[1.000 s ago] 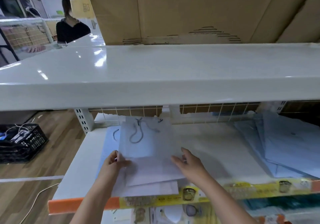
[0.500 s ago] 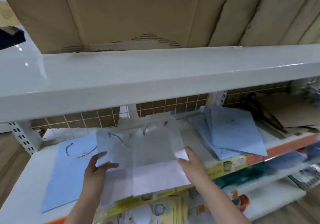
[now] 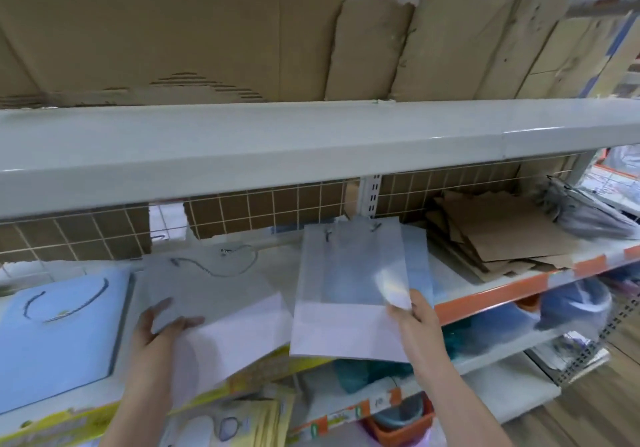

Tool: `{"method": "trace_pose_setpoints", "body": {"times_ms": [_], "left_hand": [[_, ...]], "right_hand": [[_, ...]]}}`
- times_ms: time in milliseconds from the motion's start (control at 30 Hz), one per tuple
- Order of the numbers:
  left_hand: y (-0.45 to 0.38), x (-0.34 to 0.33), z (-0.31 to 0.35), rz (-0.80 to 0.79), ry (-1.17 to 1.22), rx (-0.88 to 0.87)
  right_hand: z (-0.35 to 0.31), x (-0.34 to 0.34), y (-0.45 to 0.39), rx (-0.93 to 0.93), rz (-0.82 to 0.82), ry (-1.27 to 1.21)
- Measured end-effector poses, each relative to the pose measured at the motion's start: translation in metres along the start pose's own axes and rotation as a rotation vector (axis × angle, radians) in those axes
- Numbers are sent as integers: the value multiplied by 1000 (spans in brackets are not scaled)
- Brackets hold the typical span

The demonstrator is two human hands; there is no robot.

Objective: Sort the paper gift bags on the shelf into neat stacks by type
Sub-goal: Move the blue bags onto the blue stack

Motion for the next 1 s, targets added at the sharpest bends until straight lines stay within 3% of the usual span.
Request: {"method": "trace_pose_setpoints", "body": {"times_ms": [300, 500, 1000], "left_hand": [[51, -110, -26, 13, 98, 32], [71, -201, -13, -64, 74, -41], [84, -463, -24, -264, 142, 27]], "right_hand": [[15, 153, -23, -30, 69, 6], [25, 244, -31, -39, 151, -8], [55, 445, -88, -61, 429, 28]]}}
Point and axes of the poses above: each hand's wrist, its own y-axis away from the middle knuckle, its own x-axis out of the back of the hand, z = x × y, the point moved 7 cm from there along -y, towards the middle knuckle, and after that the axes turned 5 degrees about -z, right-handed, at the moved point
